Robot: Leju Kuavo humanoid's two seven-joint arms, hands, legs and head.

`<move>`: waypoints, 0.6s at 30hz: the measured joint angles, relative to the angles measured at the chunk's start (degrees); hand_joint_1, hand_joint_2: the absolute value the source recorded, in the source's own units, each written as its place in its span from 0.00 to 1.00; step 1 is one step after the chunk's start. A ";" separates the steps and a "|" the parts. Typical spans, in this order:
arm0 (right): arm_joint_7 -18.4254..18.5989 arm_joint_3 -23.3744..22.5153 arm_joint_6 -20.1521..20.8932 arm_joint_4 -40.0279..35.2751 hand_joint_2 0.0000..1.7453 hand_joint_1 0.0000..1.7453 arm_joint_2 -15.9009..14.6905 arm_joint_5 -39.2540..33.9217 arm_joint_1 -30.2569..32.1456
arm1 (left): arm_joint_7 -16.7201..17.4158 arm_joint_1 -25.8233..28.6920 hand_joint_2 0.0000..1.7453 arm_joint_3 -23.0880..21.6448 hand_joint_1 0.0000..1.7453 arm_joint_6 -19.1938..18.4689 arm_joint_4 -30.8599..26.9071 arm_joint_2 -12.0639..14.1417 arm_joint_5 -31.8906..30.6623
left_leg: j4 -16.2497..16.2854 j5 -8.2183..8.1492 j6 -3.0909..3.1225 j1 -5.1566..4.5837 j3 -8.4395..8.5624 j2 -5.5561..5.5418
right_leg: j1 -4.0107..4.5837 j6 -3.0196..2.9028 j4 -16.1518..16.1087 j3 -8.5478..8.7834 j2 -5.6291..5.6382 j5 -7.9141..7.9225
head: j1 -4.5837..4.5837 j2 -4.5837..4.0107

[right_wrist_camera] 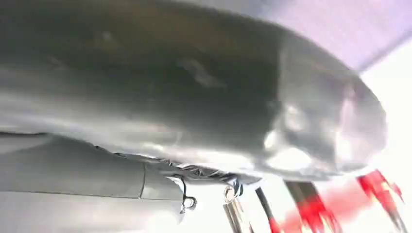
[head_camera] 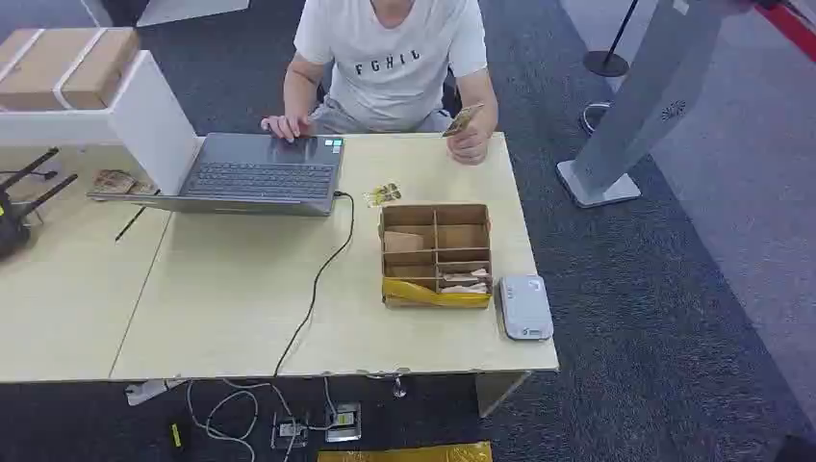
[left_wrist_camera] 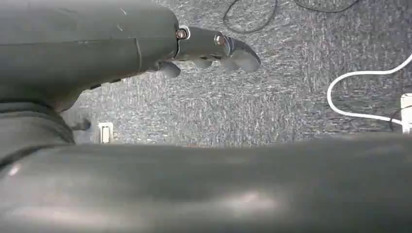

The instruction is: Pass the card to the sensor for recognition and then transmit it.

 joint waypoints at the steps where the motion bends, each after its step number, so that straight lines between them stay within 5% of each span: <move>1: -4.23 -1.19 0.33 1.15 0.00 0.00 -4.77 -3.66 -0.99 | -0.09 0.17 0.00 0.00 0.00 0.04 0.00 0.00 0.17 | 0.01 -0.05 0.08 -0.15 0.00 0.08 | -0.15 0.12 -0.02 -0.04 0.08 0.07 | 0.02 0.00; 4: -15.02 -2.01 3.91 0.79 0.00 0.00 -15.16 -17.50 -4.18 | -0.28 0.26 0.00 0.00 0.00 1.46 0.00 -0.02 0.48 | 0.00 -0.08 0.19 -0.30 -0.06 0.32 | -0.31 0.25 0.00 -0.01 0.27 0.16 | 0.02 0.00; 5: -13.75 -1.06 4.22 -0.86 0.00 0.00 -17.46 -22.15 -5.41 | -0.26 0.19 0.00 0.00 0.00 1.64 0.00 -0.04 0.26 | 0.01 -0.09 0.22 -0.30 -0.13 0.34 | -0.31 0.31 -0.04 -0.02 0.28 0.19 | 0.02 0.00; 7: -5.28 4.17 1.47 -6.26 0.00 0.00 -22.22 -30.95 -7.10 | -1.20 0.03 0.00 0.00 0.00 1.16 0.00 -0.20 0.00 | 0.00 0.02 0.44 -0.50 -0.18 0.27 | -0.51 0.34 0.01 -0.01 0.12 0.18 | -0.04 0.00; 10: 6.25 13.48 0.37 -12.31 0.00 0.00 -29.04 -31.75 -13.24 | -1.51 -0.03 0.00 -0.02 0.00 0.55 0.00 -0.07 -0.48 | -0.01 0.03 0.45 -0.62 -0.16 0.34 | -0.64 0.41 0.17 -0.13 0.20 0.22 | -0.11 0.00; 13: 9.44 22.55 0.37 -16.90 0.00 0.00 -34.74 -31.73 -16.72 | -1.51 -0.47 0.00 -0.02 0.00 0.13 0.00 -0.04 -0.98 | -0.01 0.21 0.56 -0.52 -0.14 -0.01 | -0.53 0.41 0.17 -0.05 -0.13 0.21 | 0.02 0.00; 18: 14.29 33.30 0.37 -23.83 0.00 0.00 -39.64 -35.31 -18.13 | -1.31 -0.34 0.00 -0.07 0.00 -0.11 0.00 0.04 -1.57 | -0.01 0.34 0.57 -0.55 -0.36 -0.46 | -0.56 0.40 0.28 -0.05 -0.56 0.21 | -0.04 0.00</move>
